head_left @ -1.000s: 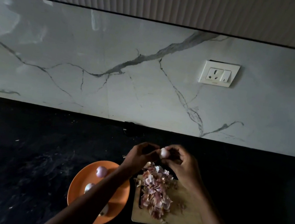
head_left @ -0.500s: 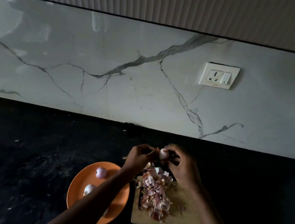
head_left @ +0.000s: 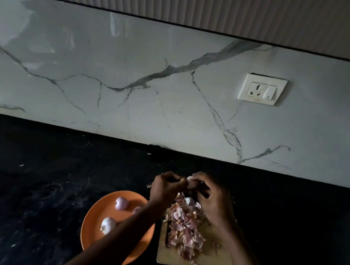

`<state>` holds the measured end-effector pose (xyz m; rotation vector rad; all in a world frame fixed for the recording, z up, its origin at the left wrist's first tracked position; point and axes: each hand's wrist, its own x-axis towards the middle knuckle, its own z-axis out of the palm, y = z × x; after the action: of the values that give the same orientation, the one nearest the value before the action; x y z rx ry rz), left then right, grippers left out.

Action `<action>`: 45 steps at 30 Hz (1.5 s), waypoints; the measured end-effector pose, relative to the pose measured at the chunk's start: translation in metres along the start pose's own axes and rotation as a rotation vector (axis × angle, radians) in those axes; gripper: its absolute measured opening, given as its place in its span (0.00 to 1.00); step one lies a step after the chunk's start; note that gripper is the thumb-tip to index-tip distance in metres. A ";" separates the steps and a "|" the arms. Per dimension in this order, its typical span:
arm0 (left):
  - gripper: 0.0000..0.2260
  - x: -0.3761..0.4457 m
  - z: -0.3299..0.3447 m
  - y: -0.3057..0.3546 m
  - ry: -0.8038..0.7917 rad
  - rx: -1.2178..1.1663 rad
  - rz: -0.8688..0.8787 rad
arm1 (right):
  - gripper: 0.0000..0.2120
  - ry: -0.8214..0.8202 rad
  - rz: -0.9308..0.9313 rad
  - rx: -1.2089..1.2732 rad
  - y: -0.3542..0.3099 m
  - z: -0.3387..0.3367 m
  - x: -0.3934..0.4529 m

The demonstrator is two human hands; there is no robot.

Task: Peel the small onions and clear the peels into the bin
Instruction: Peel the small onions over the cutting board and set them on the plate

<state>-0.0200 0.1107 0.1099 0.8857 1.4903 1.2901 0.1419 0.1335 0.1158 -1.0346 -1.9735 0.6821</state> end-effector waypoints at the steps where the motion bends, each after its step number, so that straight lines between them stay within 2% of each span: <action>1: 0.06 -0.001 0.000 -0.001 0.009 -0.032 -0.013 | 0.21 0.003 0.011 0.017 -0.001 0.000 -0.001; 5: 0.07 -0.006 0.005 0.003 -0.019 -0.164 -0.040 | 0.22 0.080 0.117 0.109 -0.002 -0.001 -0.001; 7: 0.06 -0.002 0.007 0.004 -0.017 -0.055 -0.006 | 0.21 0.122 0.169 0.190 -0.005 -0.003 0.000; 9: 0.06 0.003 0.007 0.004 -0.017 0.158 0.042 | 0.19 0.146 0.211 0.254 -0.008 -0.005 0.000; 15: 0.07 0.005 -0.005 0.003 -0.127 0.569 0.219 | 0.17 0.189 0.286 0.326 0.003 -0.012 -0.003; 19: 0.07 0.005 -0.011 0.005 -0.143 0.656 0.316 | 0.16 0.177 0.337 0.491 0.002 -0.014 -0.003; 24: 0.13 0.004 -0.011 0.006 -0.226 0.701 0.390 | 0.12 0.146 0.383 0.631 -0.004 -0.019 -0.003; 27: 0.10 0.005 -0.011 0.005 -0.249 0.719 0.384 | 0.10 0.129 0.451 0.732 -0.002 -0.020 -0.002; 29: 0.07 0.004 -0.011 0.003 -0.273 0.716 0.368 | 0.17 0.109 0.490 0.828 0.001 -0.022 -0.002; 32: 0.08 0.004 -0.012 0.000 -0.298 0.753 0.329 | 0.34 0.074 0.525 0.959 0.007 -0.025 -0.001; 34: 0.08 0.004 -0.014 -0.002 -0.302 0.814 0.294 | 0.38 0.060 0.535 0.990 0.006 -0.027 0.000; 39: 0.10 0.006 -0.017 -0.007 -0.296 0.956 0.317 | 0.38 0.072 0.550 1.019 0.002 -0.031 0.002; 43: 0.09 0.008 -0.018 -0.009 -0.387 0.950 0.352 | 0.28 0.057 0.549 1.039 0.001 -0.031 0.002; 45: 0.12 0.007 -0.017 -0.009 -0.399 0.914 0.372 | 0.33 0.055 0.538 1.020 0.000 -0.030 0.002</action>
<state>-0.0383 0.1108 0.0994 1.9525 1.6168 0.5481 0.1664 0.1387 0.1329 -0.8700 -0.9971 1.6846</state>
